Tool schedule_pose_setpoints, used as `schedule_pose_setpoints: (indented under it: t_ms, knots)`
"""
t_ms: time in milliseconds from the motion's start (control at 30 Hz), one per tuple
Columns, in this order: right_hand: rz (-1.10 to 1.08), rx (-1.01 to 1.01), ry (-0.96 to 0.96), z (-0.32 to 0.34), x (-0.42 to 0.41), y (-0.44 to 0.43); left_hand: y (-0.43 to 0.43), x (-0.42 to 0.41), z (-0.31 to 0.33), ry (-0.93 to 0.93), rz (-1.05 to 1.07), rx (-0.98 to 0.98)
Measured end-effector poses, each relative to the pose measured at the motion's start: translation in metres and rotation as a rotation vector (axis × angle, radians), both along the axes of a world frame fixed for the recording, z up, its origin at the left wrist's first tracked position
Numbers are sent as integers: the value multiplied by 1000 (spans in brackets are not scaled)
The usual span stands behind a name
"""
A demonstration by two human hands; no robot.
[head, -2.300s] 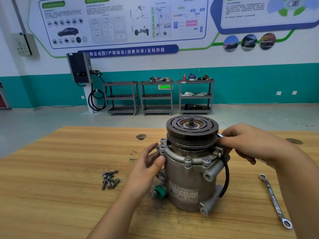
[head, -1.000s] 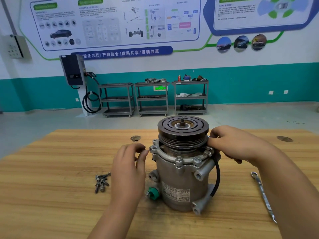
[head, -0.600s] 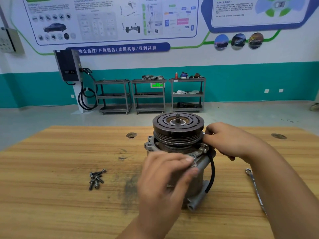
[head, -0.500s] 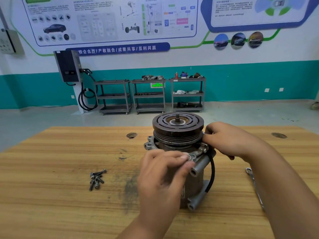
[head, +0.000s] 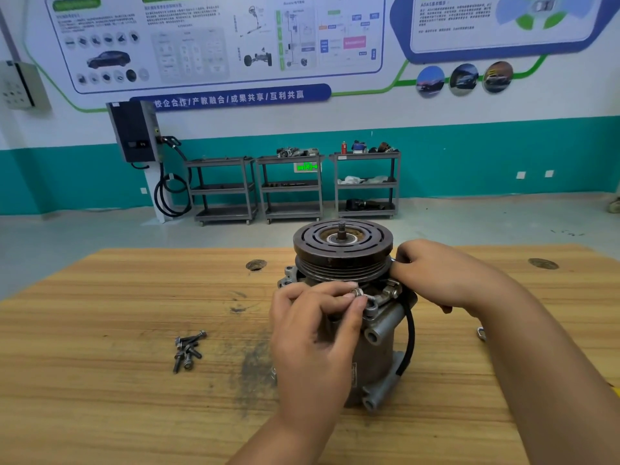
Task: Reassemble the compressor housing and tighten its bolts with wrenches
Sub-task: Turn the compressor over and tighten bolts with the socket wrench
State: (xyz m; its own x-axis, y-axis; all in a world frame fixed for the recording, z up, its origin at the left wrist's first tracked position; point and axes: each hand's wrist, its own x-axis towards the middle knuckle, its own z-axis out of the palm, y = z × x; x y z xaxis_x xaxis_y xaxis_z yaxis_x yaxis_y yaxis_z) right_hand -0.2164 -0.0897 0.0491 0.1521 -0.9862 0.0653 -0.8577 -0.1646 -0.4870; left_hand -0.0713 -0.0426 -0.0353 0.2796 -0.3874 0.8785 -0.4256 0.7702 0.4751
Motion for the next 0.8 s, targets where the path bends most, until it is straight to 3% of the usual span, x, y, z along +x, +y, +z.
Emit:
schedule_pose_setpoints:
  t_ms: [533, 800]
  knots:
    - [-3, 19, 4, 2, 1, 2, -11, 16, 16, -430, 145, -147]
    - [25, 24, -8, 3, -1, 0, -15, 20, 14, -444, 124, -132]
